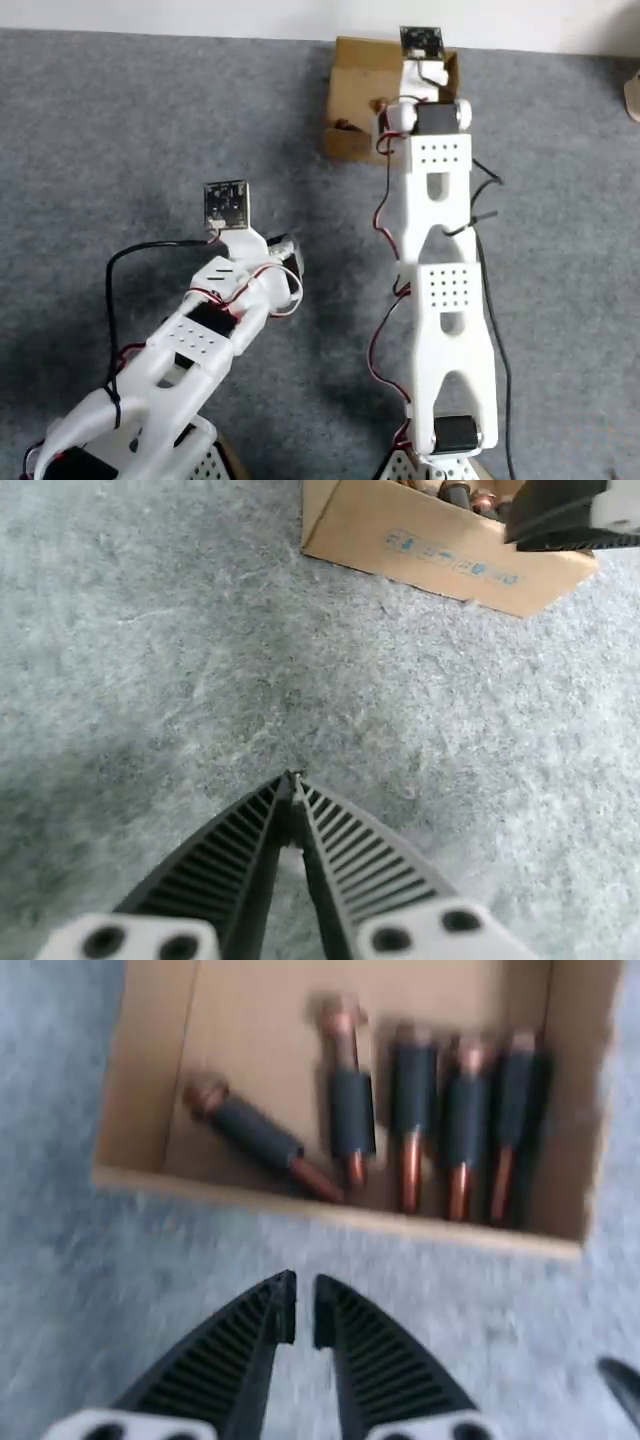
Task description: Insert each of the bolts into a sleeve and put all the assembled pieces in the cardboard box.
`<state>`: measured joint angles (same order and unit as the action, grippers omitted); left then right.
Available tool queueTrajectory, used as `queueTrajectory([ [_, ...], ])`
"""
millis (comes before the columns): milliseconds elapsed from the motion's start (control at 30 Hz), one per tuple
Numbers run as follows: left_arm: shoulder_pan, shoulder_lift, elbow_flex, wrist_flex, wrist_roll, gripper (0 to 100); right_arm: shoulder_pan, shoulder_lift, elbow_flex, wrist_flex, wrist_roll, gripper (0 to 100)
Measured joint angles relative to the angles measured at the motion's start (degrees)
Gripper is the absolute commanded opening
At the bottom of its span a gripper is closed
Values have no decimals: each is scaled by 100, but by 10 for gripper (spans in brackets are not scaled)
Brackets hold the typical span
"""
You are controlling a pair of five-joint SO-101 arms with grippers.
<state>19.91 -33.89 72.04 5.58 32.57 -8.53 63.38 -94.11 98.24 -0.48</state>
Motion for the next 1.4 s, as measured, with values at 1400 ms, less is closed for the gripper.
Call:
queueTrajectory([
  [1400, 0, -5160, 818, 3226, -1310, 6, 703, -6215, 9248, 185, -105, 5],
])
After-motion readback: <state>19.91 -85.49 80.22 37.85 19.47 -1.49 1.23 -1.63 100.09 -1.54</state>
